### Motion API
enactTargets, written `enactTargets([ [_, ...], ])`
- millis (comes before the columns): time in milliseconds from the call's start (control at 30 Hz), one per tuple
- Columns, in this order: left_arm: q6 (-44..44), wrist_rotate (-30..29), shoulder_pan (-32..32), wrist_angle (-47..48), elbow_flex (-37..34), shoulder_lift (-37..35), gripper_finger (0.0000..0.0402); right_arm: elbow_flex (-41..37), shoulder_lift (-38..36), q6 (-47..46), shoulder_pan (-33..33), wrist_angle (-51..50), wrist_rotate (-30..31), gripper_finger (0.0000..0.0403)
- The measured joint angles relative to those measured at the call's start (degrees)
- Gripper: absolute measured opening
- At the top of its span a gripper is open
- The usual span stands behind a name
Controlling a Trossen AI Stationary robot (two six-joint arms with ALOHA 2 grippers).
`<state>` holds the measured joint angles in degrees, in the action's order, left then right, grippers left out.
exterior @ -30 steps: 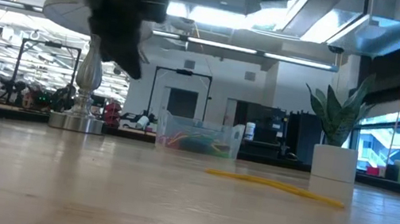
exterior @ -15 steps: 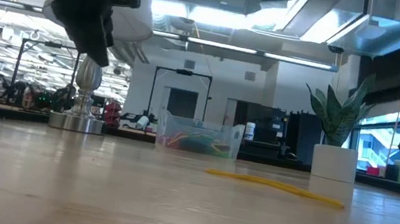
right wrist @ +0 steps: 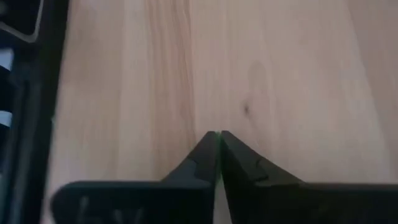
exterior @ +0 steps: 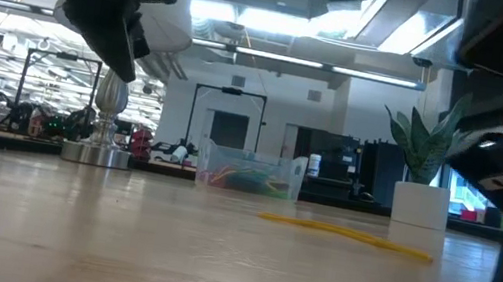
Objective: Pick and place rubber bands into bin
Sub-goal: Put the green rubber band into the transparent bin
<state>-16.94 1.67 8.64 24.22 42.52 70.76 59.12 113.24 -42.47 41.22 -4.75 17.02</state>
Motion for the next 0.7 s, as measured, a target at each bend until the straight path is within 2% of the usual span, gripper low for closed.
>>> enactTargets([
  [67, 0.9, 0.0, 0.0, 0.0, 0.0, 0.0, 0.0002, 1.3, 0.3, -0.8, -0.4, -0.9, -0.3, 0.0011],
  [233, 2.1, 0.9, 0.0, -0.1, 0.0, 0.0, 0.0001, 3.5, -1.7, -0.6, -1.8, -4.6, 4.3, 0.0004],
  [500, 2.7, 0.9, 0.0, -0.2, 0.0, 0.0, 0.0002, 5.2, -12.0, -0.7, -7.7, -12.8, 11.0, 0.0002],
  [700, 4.1, -1.2, -0.8, -0.5, 0.0, 0.0, 0.0002, 5.4, -20.5, -0.5, -16.5, -18.8, 14.1, 0.0001],
])
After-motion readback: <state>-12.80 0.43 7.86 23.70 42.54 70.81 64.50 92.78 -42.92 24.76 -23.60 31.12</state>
